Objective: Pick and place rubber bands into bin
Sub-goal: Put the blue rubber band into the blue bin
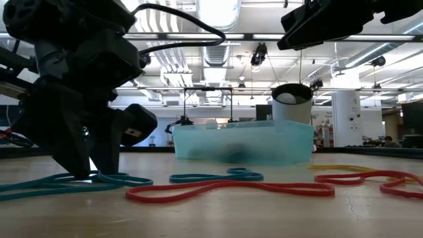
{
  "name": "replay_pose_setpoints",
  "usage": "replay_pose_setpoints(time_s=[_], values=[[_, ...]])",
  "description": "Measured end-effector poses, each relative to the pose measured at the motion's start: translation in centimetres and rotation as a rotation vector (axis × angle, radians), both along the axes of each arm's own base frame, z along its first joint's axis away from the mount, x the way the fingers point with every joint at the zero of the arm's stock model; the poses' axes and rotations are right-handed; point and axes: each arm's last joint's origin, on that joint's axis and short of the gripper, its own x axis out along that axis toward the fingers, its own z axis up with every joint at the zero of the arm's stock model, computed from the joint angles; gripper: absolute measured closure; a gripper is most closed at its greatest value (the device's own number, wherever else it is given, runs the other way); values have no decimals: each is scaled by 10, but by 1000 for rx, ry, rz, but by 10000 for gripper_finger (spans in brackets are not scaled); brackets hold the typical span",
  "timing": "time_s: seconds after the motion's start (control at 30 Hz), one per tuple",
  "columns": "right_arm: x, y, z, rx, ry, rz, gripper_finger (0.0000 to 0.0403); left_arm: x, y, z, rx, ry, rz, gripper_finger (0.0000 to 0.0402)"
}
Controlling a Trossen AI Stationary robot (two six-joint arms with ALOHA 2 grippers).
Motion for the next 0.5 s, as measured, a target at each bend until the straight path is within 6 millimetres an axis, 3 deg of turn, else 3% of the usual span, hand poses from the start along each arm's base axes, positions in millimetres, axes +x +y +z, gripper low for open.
replay_pose_setpoints(time_s=[0.23, 0.5], values=[[0, 0, 0, 0, 0, 0, 314, 0, 0, 1, 2, 0, -3, 302], [0, 0, 0, -1, 1, 0, 322, 0, 0, 1, 3, 2, -4, 361]])
